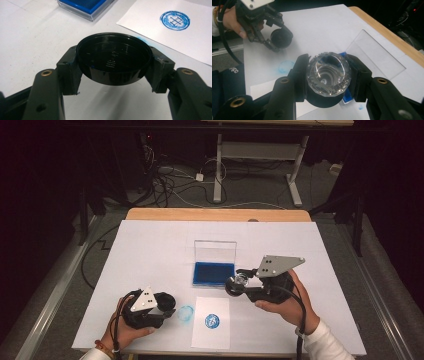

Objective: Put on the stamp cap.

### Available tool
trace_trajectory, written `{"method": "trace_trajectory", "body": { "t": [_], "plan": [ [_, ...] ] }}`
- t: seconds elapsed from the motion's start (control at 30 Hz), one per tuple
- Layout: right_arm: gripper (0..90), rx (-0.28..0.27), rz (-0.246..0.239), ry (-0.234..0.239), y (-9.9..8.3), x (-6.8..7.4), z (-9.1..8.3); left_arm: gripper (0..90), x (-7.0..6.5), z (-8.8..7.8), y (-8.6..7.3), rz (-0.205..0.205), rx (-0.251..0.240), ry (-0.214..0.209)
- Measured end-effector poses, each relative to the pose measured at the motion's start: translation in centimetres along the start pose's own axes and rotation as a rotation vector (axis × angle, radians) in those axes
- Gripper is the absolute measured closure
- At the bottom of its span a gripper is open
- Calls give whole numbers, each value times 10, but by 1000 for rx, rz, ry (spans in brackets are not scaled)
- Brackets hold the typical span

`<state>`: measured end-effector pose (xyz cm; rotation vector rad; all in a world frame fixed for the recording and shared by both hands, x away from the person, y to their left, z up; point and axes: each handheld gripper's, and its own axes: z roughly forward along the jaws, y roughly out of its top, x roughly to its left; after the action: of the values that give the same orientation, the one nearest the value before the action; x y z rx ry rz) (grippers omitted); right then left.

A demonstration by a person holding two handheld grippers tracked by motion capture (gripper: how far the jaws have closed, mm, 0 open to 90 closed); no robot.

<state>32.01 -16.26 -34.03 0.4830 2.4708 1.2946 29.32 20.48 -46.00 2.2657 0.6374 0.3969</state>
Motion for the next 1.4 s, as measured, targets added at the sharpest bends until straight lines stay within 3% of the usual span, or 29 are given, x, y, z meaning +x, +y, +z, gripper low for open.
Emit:
{"method": "trace_trajectory", "body": {
  "t": [0.27, 0.47, 0.67, 0.93, 1.4],
  "plan": [
    [571, -28, 18, -40, -3, -6, -15, 359, -6, 8, 8, 11, -2, -26],
    [570, -67, 16, -53, 1, -5, -26, 359, -21, 20, 27, 56, -26, -73],
    [570, -95, 17, -42, 4, -1, -28, 359, -33, 26, 45, 69, -68, -129],
    [571, -83, -12, 18, 7, 15, -12, 359, -49, 31, 66, 100, -116, -167],
    [570, -16, -37, 109, 3, 36, 28, 359, -62, 38, 76, 115, -128, -213]
  ]
}}
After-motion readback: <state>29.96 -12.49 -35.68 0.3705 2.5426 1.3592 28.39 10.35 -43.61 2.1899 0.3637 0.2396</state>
